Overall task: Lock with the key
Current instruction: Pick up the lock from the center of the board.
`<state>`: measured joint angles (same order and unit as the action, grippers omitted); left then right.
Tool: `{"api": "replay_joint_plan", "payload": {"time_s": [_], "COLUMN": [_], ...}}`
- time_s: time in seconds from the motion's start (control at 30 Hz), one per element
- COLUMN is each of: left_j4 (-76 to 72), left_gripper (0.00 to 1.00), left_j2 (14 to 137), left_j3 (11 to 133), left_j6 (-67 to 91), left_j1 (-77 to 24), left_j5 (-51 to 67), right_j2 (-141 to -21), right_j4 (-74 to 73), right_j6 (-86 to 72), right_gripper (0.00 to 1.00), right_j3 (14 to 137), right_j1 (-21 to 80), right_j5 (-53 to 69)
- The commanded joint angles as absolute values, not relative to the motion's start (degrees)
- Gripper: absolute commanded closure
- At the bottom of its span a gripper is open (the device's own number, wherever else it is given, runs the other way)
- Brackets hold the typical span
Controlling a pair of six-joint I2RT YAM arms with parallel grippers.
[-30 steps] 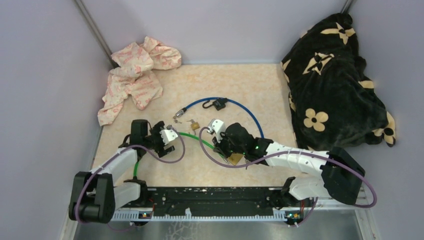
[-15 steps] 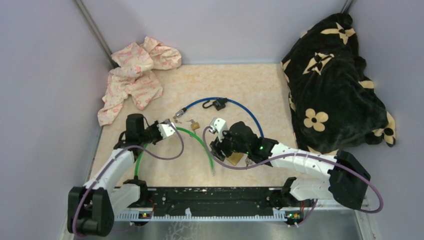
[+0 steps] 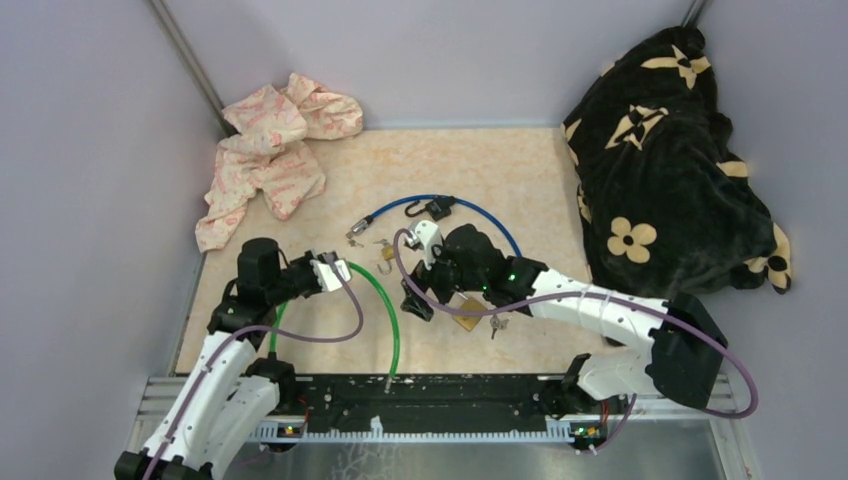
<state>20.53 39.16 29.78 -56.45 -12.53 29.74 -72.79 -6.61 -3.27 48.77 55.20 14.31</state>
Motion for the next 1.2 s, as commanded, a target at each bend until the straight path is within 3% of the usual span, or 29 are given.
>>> {"api": "replay_joint_plan", "payload": {"time_s": [0.0, 0.13, 0.33, 0.43, 0.7, 0.77, 0.83, 0.87, 0.93, 1.07, 1.1, 1.17], "left_j4": [14.7, 1.9, -4.2, -3.6, -3.3, -3.3, -3.0, -2.6, -1.7, 5.3, 8.6, 15.4], "left_gripper": [1.00, 1.00, 1.00, 1.00, 1.00, 1.00, 1.00, 1.00, 1.00, 0.99, 0.84, 0.44], "left_j2": [35.7, 33.2, 32.6, 32.2, 31.9, 31.8, 31.8, 31.7, 31.8, 31.7, 31.5, 30.3], "left_j3": [30.5, 30.4, 32.0, 32.3, 32.2, 32.4, 32.7, 33.0, 33.5, 36.4, 37.3, 37.7], "left_j6": [-58.1, -64.1, -71.5, -71.5, -67.8, -66.8, -65.5, -64.6, -62.3, -51.7, -47.9, -42.4], "left_j1": [-14.2, -17.1, -18.5, -18.9, -19.6, -19.6, -19.7, -19.7, -19.6, -19.6, -19.6, -19.5], "left_j5": [25.3, 18.1, 16.1, 16.4, 16.6, 16.5, 16.4, 16.3, 16.1, 19.5, 22.7, 30.7], "right_j2": [-69.5, -66.4, -63.0, -63.6, -72.2, -74.0, -75.3, -75.3, -74.6, -70.7, -69.2, -65.6], "right_j4": [-13.1, -16.3, -6.0, -1.3, 2.7, 3.6, 4.2, 4.6, 5.0, 3.9, 3.9, 4.1], "right_j6": [-8.1, -9.1, -10.1, -10.5, -12.1, -12.4, -13.1, -13.5, -14.4, -14.3, -14.0, -11.9], "right_gripper": [0.05, 0.03, 0.02, 0.02, 0.18, 0.28, 0.47, 0.61, 0.98, 1.00, 1.00, 1.00], "right_j3": [54.9, 58.1, 56.9, 56.0, 55.1, 54.6, 54.2, 53.6, 52.5, 51.8, 51.7, 51.8], "right_j1": [54.8, 54.8, 55.0, 55.9, 58.3, 58.9, 59.0, 59.0, 59.0, 58.0, 57.1, 54.6], "right_j5": [7.3, 3.3, 17.9, 18.7, 16.2, 16.2, 16.4, 16.1, 14.6, 11.8, 12.3, 14.5]}}
